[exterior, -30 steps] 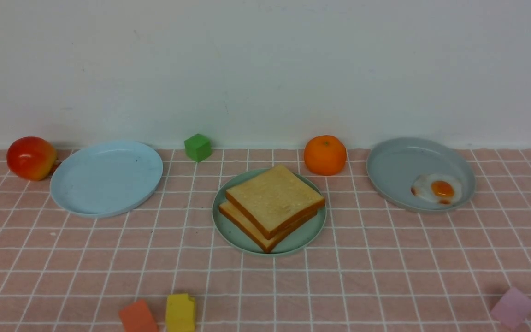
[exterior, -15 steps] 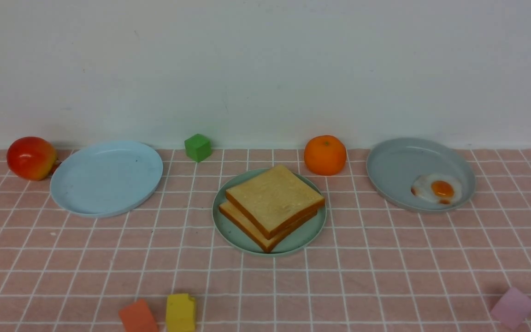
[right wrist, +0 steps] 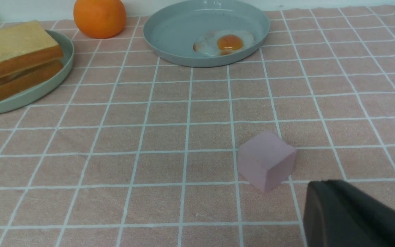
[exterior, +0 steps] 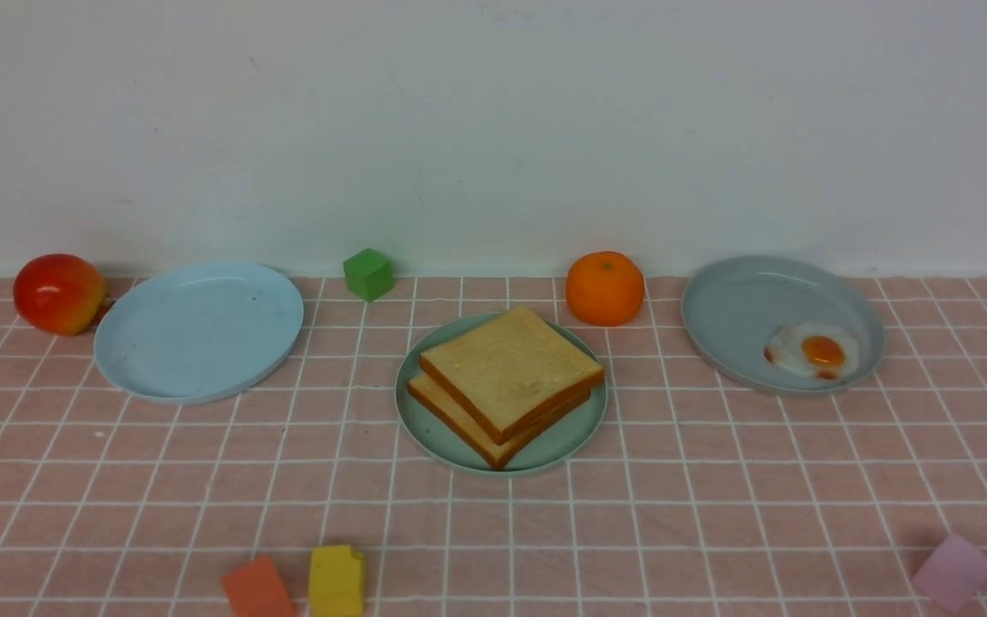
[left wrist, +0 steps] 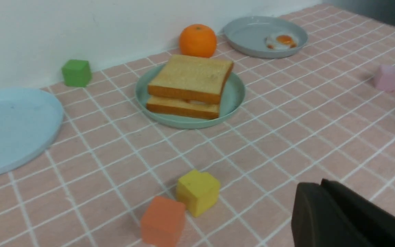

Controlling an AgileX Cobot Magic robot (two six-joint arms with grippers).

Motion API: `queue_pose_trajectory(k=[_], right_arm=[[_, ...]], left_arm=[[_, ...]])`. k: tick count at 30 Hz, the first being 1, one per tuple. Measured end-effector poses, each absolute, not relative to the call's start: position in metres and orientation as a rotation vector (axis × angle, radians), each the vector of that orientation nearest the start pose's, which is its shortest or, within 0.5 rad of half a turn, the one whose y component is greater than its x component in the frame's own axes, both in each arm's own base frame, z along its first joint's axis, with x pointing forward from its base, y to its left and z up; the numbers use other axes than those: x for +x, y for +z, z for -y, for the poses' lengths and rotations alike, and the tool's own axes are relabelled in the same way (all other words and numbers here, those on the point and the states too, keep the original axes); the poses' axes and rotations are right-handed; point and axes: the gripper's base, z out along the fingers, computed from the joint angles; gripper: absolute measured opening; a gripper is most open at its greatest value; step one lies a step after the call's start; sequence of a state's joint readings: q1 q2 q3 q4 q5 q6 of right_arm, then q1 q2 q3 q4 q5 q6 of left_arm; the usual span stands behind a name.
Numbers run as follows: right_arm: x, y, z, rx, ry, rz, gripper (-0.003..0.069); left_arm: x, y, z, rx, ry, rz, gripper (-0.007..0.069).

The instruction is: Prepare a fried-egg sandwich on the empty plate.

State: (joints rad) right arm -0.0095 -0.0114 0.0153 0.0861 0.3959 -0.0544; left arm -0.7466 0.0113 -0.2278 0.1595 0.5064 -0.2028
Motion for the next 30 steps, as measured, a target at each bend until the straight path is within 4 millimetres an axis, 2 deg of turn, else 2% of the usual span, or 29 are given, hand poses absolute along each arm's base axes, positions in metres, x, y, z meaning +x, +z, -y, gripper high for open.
queue_pose_trajectory(k=[3, 7, 8, 10, 12, 13, 15, 20, 30], right_arm=[[0.052, 0.173, -0.003, 0.01, 0.042, -1.882, 0.0007], [0.052, 0.173, -0.003, 0.01, 0.042, -1.882, 0.0008], [0.052, 0.173, -0.003, 0.01, 0.042, -1.882, 0.0008], [0.052, 0.173, -0.003, 0.009, 0.041, -1.882, 0.0012], [0.052, 0.173, -0.003, 0.009, 0.041, -1.882, 0.0013], [0.052, 0.173, -0.003, 0.009, 0.041, -1.882, 0.0015], [0.052, 0.173, -0.003, 0.009, 0.041, -1.882, 0.0014], [0.052, 0.173, -0.003, 0.009, 0.041, -1.882, 0.0022], [0.052, 0.173, -0.003, 0.009, 0.041, -1.882, 0.0036]], left_arm=[[0.036, 0.243, 0.023, 0.516, -0.507, -1.665, 0.002], [0.046, 0.236, 0.02, 0.283, -0.381, -1.566, -0.0013], [0.046, 0.236, 0.019, 0.269, -0.374, -1.567, -0.0013], [0.05, 0.223, 0.013, 0.069, -0.327, -1.577, -0.0013], [0.052, 0.215, 0.01, -0.012, -0.296, -1.594, -0.0013], [0.055, 0.203, 0.006, -0.105, -0.257, -1.628, -0.0013], [0.056, 0.189, 0.003, -0.179, -0.212, -1.69, -0.0013], [0.052, 0.17, 0.002, -0.208, -0.173, -1.872, -0.0013], [0.052, 0.168, 0.002, -0.206, -0.169, -1.885, -0.0013]])
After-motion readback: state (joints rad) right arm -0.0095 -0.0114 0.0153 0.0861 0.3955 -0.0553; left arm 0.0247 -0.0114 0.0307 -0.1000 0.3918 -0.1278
